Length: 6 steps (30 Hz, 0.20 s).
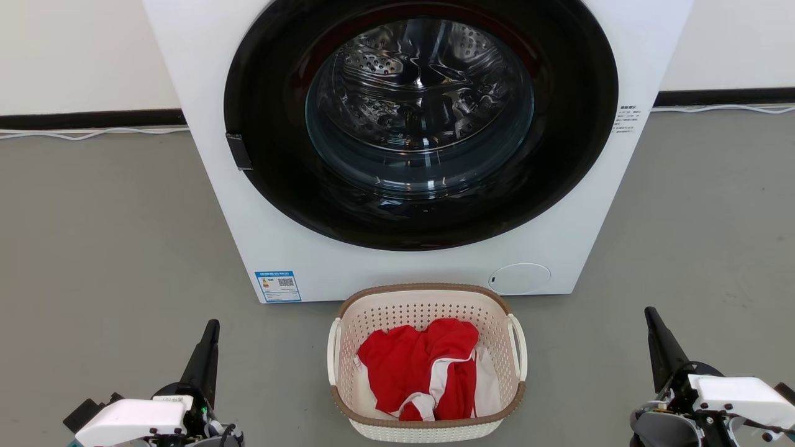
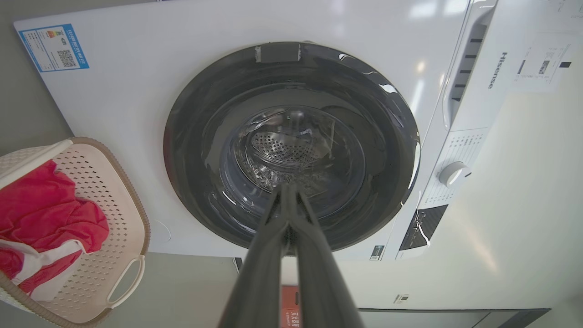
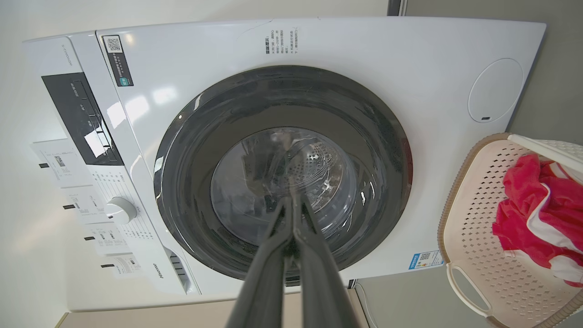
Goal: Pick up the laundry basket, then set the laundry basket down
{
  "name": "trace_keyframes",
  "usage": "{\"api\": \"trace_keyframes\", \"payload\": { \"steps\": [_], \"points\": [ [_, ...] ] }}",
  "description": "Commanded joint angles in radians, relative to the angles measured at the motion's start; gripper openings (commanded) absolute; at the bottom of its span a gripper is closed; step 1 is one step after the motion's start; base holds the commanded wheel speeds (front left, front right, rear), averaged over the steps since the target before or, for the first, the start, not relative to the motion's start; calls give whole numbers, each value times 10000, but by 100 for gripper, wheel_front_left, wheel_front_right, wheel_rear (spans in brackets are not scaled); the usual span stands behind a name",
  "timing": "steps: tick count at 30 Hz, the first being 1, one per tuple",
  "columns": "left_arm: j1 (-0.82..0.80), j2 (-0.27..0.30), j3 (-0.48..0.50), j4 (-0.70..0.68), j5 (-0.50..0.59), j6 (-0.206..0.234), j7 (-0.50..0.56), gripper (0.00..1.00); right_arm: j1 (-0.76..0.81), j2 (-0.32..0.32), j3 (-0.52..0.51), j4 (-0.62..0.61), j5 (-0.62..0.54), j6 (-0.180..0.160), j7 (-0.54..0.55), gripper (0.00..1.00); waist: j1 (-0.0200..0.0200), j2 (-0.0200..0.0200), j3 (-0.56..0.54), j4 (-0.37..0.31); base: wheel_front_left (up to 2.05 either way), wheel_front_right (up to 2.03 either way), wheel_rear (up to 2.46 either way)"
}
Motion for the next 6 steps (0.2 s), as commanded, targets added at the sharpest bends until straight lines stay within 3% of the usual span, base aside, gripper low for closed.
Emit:
{"api": "trace_keyframes", "payload": {
  "steps": [1,6],
  "points": [
    [-565,102,313,-289,-43,-71,67,0,-397,-33,177,-311,63,71,80,0,0,-1,0,0,0,0,0],
    [-565,102,313,-289,-44,-71,67,0,-397,-33,177,-311,63,71,80,0,0,-1,0,0,0,0,0]
  ]
}}
